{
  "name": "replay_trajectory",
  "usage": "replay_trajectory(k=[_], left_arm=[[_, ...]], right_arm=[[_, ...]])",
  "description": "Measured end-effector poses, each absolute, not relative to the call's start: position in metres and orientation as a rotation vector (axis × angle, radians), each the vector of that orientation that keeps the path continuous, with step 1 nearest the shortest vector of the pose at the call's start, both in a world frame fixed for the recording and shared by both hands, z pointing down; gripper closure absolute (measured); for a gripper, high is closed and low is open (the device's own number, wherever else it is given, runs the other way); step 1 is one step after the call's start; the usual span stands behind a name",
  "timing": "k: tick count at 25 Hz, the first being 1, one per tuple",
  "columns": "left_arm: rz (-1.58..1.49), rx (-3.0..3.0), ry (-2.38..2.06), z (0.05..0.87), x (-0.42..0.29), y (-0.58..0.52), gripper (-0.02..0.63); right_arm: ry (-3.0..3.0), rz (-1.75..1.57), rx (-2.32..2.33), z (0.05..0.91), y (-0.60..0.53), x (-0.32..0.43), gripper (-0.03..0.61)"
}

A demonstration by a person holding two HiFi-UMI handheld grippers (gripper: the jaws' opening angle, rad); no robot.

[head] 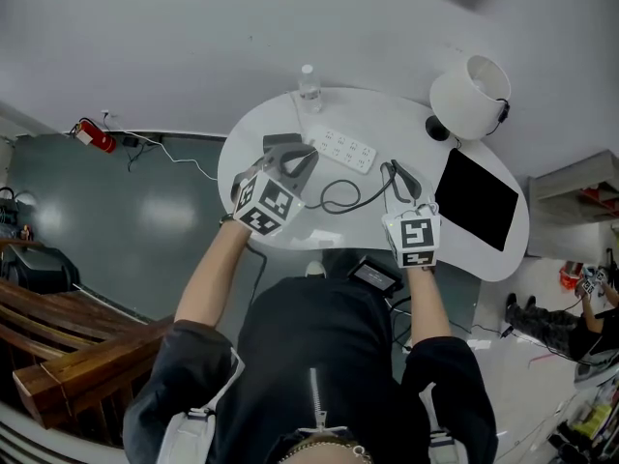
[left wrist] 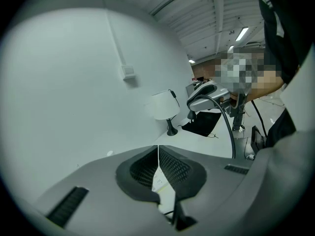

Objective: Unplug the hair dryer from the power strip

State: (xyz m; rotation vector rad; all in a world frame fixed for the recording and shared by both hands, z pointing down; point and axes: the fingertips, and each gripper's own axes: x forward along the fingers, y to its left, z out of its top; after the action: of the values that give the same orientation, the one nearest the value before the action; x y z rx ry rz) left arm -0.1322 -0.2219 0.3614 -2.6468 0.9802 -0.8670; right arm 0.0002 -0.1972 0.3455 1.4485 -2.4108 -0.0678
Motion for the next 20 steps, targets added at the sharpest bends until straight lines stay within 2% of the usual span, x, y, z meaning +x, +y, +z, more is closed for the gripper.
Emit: replay_trajectory(k=[20], left_arm=[[-0.891, -2.649, 0.929, 0.369, -0.128, -0.209, 0.597]], right_arm=[[-2.416, -0.07, 1.44, 0.345, -0.184, -0.006, 0.534]])
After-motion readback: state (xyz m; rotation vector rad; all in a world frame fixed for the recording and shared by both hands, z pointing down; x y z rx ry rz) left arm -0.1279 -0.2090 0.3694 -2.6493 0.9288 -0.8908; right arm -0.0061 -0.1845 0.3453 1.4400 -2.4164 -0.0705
